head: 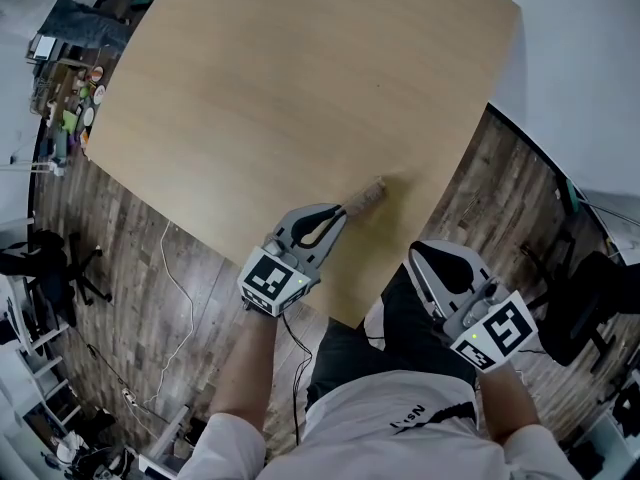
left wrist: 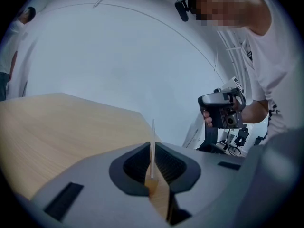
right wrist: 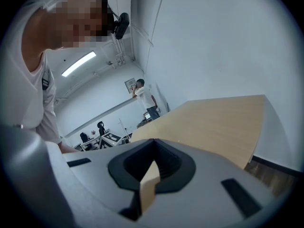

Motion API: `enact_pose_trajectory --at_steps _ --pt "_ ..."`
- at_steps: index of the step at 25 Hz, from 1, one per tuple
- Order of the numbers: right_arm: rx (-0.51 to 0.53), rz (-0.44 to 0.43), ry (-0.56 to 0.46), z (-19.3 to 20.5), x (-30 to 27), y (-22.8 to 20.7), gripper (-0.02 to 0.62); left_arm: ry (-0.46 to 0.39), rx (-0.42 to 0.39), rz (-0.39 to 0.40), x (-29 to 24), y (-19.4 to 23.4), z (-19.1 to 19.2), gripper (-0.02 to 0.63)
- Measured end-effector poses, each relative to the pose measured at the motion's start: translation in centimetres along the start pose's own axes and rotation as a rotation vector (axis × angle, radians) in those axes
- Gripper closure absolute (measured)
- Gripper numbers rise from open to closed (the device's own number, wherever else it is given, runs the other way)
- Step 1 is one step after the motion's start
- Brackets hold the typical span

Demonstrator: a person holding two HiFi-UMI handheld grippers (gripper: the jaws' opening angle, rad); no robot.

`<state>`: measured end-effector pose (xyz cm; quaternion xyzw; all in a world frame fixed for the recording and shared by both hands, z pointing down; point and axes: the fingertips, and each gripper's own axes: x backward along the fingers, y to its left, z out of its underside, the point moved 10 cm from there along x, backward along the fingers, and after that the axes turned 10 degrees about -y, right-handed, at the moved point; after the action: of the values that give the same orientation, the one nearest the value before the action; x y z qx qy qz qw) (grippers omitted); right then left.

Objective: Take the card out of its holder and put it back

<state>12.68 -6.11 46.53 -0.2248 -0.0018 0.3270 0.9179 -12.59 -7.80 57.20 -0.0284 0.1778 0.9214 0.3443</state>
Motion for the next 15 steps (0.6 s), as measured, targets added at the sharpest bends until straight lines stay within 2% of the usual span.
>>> enact_pose_trajectory --at_steps 8,15 --pt "0.013 -0.004 -0.025 0.0 -0.1 1.9 0.583 -0.046 0.007 -0.051 2.0 -1.1 -1.5 0.58" --pt "0.05 0.024 -0.035 -1.2 -0.4 4.2 0.582 -0.107 0.036 -0.061 3.5 -4.5 -5.0 0.58"
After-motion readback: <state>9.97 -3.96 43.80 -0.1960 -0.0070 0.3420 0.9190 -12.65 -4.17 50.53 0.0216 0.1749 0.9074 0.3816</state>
